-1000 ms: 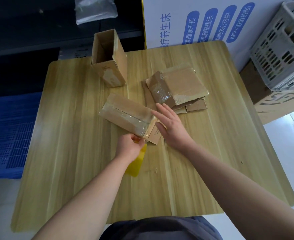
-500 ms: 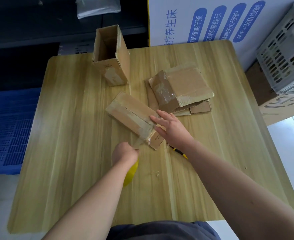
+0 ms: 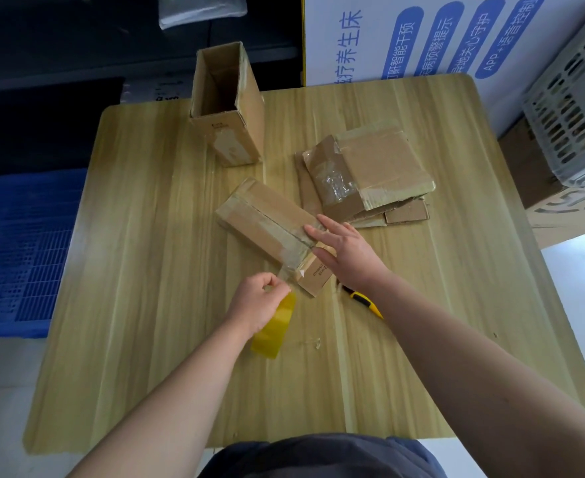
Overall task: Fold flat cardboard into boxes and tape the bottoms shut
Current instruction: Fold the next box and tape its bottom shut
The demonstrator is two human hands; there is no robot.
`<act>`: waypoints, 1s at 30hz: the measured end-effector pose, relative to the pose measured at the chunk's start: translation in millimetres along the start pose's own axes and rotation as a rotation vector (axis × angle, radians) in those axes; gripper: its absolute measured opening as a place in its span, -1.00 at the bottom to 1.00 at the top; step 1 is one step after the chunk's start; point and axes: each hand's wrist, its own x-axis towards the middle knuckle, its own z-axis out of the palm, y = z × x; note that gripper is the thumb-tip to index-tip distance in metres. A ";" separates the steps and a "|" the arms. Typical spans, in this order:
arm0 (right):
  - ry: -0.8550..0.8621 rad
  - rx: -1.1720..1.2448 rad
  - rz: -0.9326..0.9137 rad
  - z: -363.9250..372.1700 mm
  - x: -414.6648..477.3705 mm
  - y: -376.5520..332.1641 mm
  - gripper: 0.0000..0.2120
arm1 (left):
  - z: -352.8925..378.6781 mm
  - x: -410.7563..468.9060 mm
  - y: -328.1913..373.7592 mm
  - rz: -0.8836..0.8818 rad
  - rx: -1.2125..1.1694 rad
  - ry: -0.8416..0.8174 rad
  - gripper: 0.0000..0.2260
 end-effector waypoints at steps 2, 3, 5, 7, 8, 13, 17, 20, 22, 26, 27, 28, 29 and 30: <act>-0.008 -0.014 0.001 -1.1 -0.4 0.3 -0.58 | 2.9 -1.8 0.3 -0.015 0.002 0.022 -0.77; -0.008 -0.020 0.001 -1.2 -0.4 0.0 -0.58 | 4.6 -2.1 0.1 -0.028 0.016 0.036 -0.78; -0.006 -0.024 0.008 -0.7 0.2 -0.3 -0.58 | 6.5 -4.1 -6.2 -0.093 0.027 0.028 -0.78; -0.010 -0.023 0.013 -1.1 0.6 -0.8 -0.58 | 8.5 -9.6 -20.6 -0.158 -0.036 0.023 -0.78; -0.011 -0.021 0.013 -1.3 0.8 -1.3 -0.58 | 7.7 -13.9 -26.1 -0.178 -0.074 0.034 -0.81; -0.015 -0.008 0.025 1.7 0.6 0.2 -0.58 | 0.1 -19.9 -33.9 -0.103 -0.109 0.020 -0.84; -0.026 -0.020 0.033 -0.1 0.9 0.1 -0.58 | -3.1 -15.8 -24.2 0.054 0.006 0.062 -0.82; -0.036 -0.035 0.037 -1.5 1.1 -1.2 -0.58 | -3.3 -15.2 -16.7 0.109 0.067 0.122 -0.85; -0.038 -0.041 0.040 -1.9 1.1 -1.1 -0.58 | -5.6 -15.6 -14.6 0.127 0.025 0.138 -0.83; -0.046 -0.031 0.050 -3.4 1.3 -1.5 -0.58 | -11.6 -17.1 -22.0 0.164 0.307 0.117 -0.50; -0.046 -0.028 0.050 -3.5 1.6 -2.0 -0.58 | -12.5 -17.7 -25.4 0.188 0.429 0.133 -0.60; -0.045 -0.025 0.050 -3.4 1.8 -2.3 -0.58 | -13.4 -18.4 -28.5 0.188 0.542 0.137 -0.72; -0.044 -0.022 0.051 -3.6 1.9 -2.3 -0.58 | -14.0 -19.3 -31.0 0.176 0.624 0.127 -0.81; -0.044 -0.021 0.051 -4.1 2.0 -2.0 -0.58 | -14.2 -19.7 -32.7 0.161 0.681 0.108 -0.87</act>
